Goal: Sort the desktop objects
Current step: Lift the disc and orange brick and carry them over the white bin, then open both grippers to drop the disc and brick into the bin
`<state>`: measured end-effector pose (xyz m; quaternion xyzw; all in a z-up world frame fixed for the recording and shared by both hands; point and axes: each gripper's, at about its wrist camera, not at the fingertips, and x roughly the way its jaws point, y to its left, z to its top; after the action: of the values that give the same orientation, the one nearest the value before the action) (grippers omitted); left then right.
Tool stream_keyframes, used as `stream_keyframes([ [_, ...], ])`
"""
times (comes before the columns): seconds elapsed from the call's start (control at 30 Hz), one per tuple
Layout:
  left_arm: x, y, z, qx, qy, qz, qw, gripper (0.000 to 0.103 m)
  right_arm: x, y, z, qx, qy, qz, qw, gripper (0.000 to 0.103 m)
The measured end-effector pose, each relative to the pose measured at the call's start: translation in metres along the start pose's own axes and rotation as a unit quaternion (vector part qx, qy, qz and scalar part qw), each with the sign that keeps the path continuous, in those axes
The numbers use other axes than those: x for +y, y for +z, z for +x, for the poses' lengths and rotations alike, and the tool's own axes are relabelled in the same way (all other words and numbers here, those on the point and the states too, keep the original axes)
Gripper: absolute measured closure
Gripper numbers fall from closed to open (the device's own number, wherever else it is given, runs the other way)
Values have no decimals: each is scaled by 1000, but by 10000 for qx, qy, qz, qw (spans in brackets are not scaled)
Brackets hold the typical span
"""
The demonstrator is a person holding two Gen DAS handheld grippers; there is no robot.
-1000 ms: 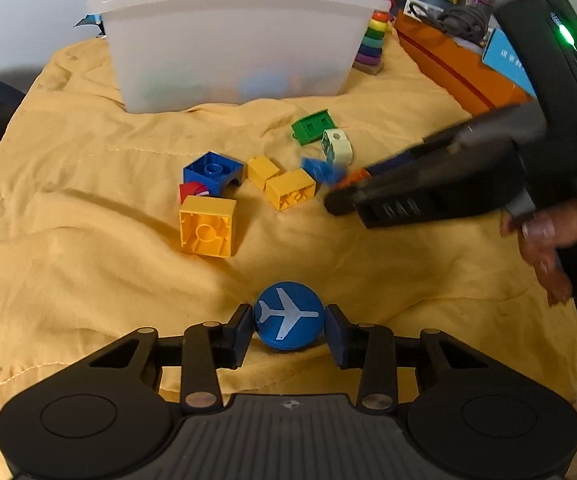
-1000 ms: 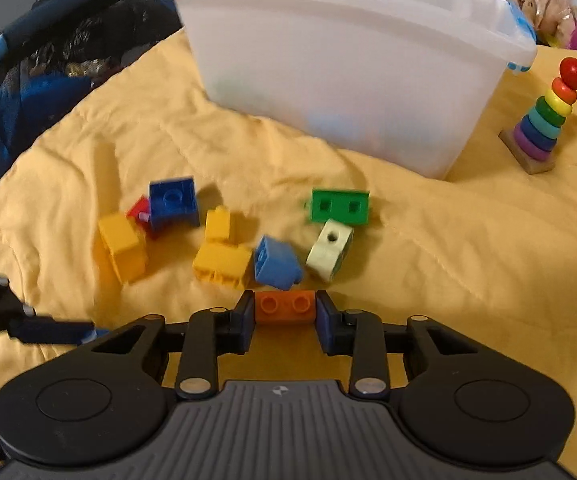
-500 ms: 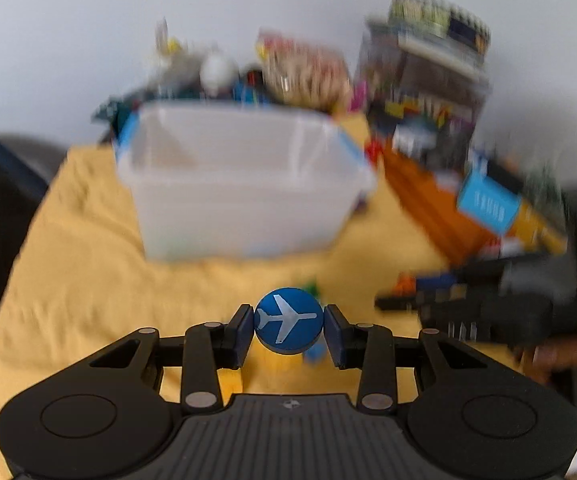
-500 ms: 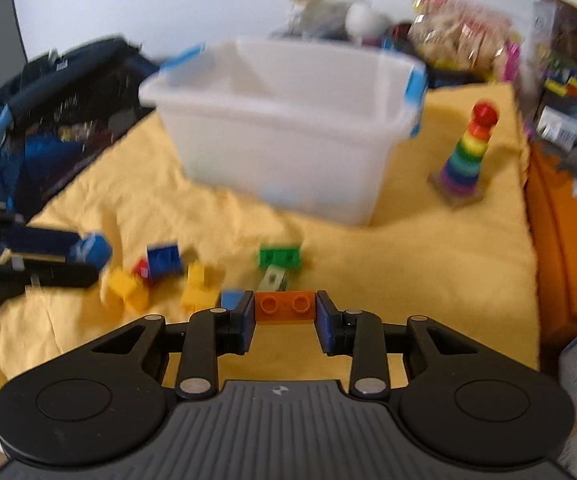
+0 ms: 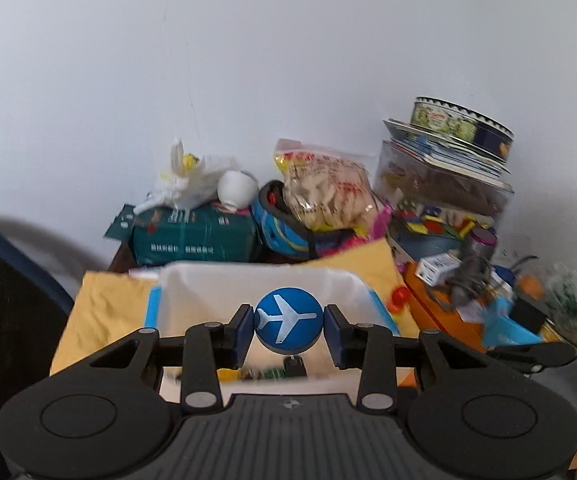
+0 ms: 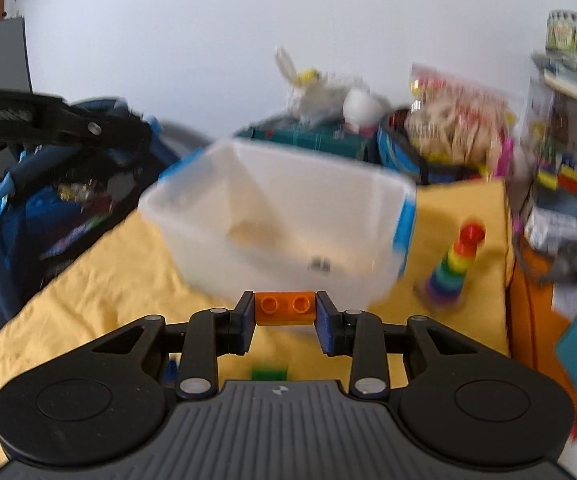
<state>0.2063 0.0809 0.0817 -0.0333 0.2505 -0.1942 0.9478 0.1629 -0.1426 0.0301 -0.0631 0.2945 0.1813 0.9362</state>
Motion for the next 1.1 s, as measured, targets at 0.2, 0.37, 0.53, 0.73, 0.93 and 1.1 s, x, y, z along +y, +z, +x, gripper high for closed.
stream_keyframes([
  [0.2,7,15,48,105,109,28,9999,61,-8,38,24,-379,-119,-54,9992,68],
  [0.37,16,5,95,503,297,32,9983,61,-10,52,63,-146,-296,62,9994,68],
  [0.53,27,-16,133,950,495,115,9942,61,-6,51,96,156,-363,1,9992,68],
  [0.73,32,-29,146,1263,459,158,9908,61,-9,40,119,565,-329,146,9978,66],
  [0.93,24,-23,127,1049,550,298,9925,55,-11,41,109,439,-292,190,9984,62],
  [1.1,19,-11,89,616,490,164,9968,50,-8,48,83,96,-240,137,9996,62],
])
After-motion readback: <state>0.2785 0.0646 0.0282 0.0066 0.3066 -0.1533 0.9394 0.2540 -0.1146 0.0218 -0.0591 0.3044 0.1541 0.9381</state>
